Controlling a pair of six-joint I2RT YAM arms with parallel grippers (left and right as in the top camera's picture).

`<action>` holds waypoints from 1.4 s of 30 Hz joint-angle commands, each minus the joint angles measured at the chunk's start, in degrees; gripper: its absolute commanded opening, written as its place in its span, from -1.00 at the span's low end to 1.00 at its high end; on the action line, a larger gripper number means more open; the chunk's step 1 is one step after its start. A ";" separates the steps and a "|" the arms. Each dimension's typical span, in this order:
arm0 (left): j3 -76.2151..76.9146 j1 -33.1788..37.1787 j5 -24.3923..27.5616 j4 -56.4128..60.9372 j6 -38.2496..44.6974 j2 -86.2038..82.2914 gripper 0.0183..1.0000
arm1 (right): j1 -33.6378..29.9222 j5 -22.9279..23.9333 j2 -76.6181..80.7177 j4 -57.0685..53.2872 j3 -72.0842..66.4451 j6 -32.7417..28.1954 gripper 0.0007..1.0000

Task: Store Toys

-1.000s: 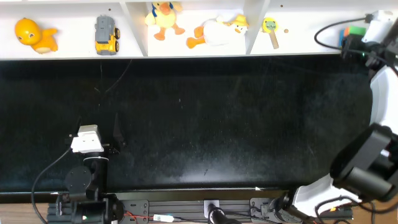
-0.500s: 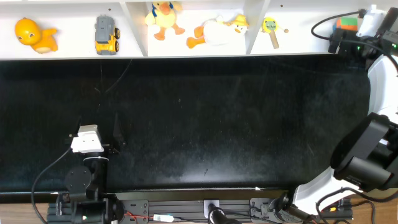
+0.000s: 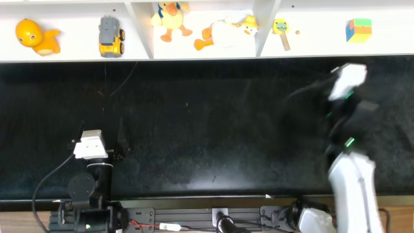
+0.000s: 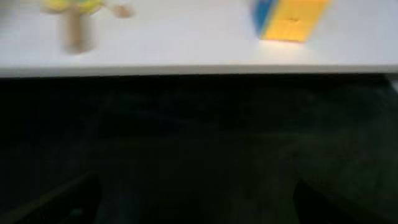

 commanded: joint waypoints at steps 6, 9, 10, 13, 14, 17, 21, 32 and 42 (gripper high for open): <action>-0.15 0.20 -0.31 -0.09 -1.09 -0.50 1.00 | 16.26 4.20 -36.11 2.67 -21.84 0.83 0.99; -0.15 0.20 -0.31 -0.09 -1.09 -0.50 1.00 | 16.24 4.31 -42.66 2.62 -24.68 1.14 0.99; -0.15 0.20 -0.31 -0.09 -1.09 -0.50 1.00 | 16.24 4.42 -46.12 2.62 -26.40 1.14 0.99; -0.15 0.20 -0.28 -0.09 -1.09 -0.50 0.99 | 16.24 5.81 -51.21 2.60 -29.27 1.11 0.99; -0.15 0.20 -0.31 -0.09 -1.09 -0.50 1.00 | 16.24 6.88 -52.87 2.60 -30.23 1.09 0.99; -0.13 0.20 -0.31 -0.09 -1.09 -0.50 1.00 | 16.24 10.60 -57.00 1.60 -32.46 1.11 0.99; -0.15 0.20 -0.31 -0.09 -1.09 -0.50 0.99 | 16.31 10.12 -61.31 1.75 -32.41 1.38 0.99; -0.15 0.20 -0.31 -0.09 -1.09 -0.50 1.00 | 16.28 9.94 -63.17 1.75 -32.44 1.33 0.99; -0.15 0.20 -0.31 -0.09 -1.09 -0.50 1.00 | 16.31 9.97 -63.06 1.73 -32.41 1.33 1.00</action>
